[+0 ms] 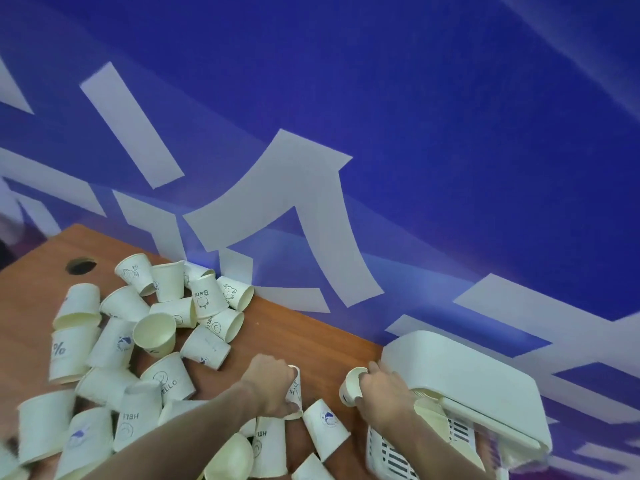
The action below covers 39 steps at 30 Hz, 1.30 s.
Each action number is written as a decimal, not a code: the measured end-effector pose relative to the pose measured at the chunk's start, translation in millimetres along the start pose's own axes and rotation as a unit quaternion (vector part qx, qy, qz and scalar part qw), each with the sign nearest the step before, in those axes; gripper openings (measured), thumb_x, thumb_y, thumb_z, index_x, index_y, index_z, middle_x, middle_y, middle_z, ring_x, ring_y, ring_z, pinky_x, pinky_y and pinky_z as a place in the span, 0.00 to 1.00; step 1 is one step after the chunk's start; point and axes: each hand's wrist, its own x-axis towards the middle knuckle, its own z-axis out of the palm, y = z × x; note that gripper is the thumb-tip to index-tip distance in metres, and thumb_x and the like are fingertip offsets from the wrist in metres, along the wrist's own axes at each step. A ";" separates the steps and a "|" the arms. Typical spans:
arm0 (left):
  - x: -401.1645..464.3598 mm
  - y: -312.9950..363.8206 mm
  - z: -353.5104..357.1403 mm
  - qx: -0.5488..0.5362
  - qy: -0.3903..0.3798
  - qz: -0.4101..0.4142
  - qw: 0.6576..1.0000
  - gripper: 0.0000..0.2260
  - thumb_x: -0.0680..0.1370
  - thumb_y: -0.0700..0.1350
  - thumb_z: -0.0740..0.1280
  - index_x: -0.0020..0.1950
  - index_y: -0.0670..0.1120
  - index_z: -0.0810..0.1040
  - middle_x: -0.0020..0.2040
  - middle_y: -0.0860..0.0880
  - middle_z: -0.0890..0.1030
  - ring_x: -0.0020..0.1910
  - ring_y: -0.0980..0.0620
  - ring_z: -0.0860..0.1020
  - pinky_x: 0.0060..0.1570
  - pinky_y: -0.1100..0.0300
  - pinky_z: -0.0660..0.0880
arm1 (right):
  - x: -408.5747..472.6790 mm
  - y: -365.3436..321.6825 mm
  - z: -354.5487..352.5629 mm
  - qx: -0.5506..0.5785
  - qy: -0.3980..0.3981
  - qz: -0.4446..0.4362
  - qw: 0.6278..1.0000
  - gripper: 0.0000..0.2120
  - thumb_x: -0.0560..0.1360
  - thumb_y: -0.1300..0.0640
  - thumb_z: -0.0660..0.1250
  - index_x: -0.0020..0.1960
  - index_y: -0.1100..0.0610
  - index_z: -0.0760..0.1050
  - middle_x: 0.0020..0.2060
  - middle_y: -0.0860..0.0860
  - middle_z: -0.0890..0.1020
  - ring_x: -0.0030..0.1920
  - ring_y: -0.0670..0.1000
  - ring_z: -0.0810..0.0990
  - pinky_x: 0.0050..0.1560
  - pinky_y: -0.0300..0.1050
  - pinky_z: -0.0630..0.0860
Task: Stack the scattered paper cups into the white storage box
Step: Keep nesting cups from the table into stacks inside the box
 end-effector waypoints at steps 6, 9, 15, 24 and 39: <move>21.2 -4.2 14.2 0.016 -0.027 0.051 0.998 0.24 0.75 0.66 0.61 0.53 0.45 0.77 0.51 0.45 0.80 0.48 0.42 0.80 0.45 0.53 0.72 | 16.3 1.0 21.3 -0.012 -0.039 0.004 0.999 0.15 0.78 0.54 0.60 0.63 0.54 0.76 0.61 0.53 0.76 0.60 0.55 0.74 0.58 0.48 0.69; 26.9 -1.6 18.2 0.034 -0.027 0.082 0.996 0.23 0.77 0.63 0.61 0.55 0.44 0.76 0.53 0.44 0.80 0.50 0.41 0.78 0.41 0.53 0.65 | 22.4 1.3 27.8 -0.033 -0.047 0.004 0.998 0.14 0.79 0.54 0.60 0.62 0.53 0.76 0.61 0.52 0.76 0.60 0.55 0.75 0.58 0.48 0.69; 35.5 4.0 22.5 0.049 0.001 0.097 0.994 0.20 0.80 0.57 0.59 0.60 0.43 0.76 0.54 0.43 0.81 0.52 0.41 0.79 0.42 0.53 0.64 | 31.3 -1.9 32.0 -0.051 -0.044 -0.003 0.998 0.14 0.79 0.54 0.58 0.62 0.54 0.76 0.59 0.53 0.78 0.60 0.55 0.75 0.62 0.49 0.67; 35.3 -6.4 8.6 0.067 0.050 0.044 0.996 0.13 0.82 0.49 0.53 0.57 0.43 0.72 0.50 0.45 0.82 0.45 0.43 0.81 0.37 0.55 0.64 | 27.4 -1.6 32.2 -0.026 -0.018 -0.002 0.999 0.14 0.77 0.60 0.58 0.60 0.54 0.77 0.57 0.53 0.80 0.57 0.55 0.78 0.57 0.45 0.69; 5.2 -5.5 -20.1 -0.023 0.102 -0.107 0.989 0.14 0.82 0.51 0.54 0.52 0.49 0.79 0.50 0.48 0.82 0.49 0.46 0.81 0.41 0.57 0.67 | -26.8 -13.3 -4.8 0.014 0.056 -0.046 0.997 0.13 0.77 0.61 0.57 0.57 0.58 0.77 0.55 0.56 0.80 0.55 0.58 0.78 0.54 0.47 0.69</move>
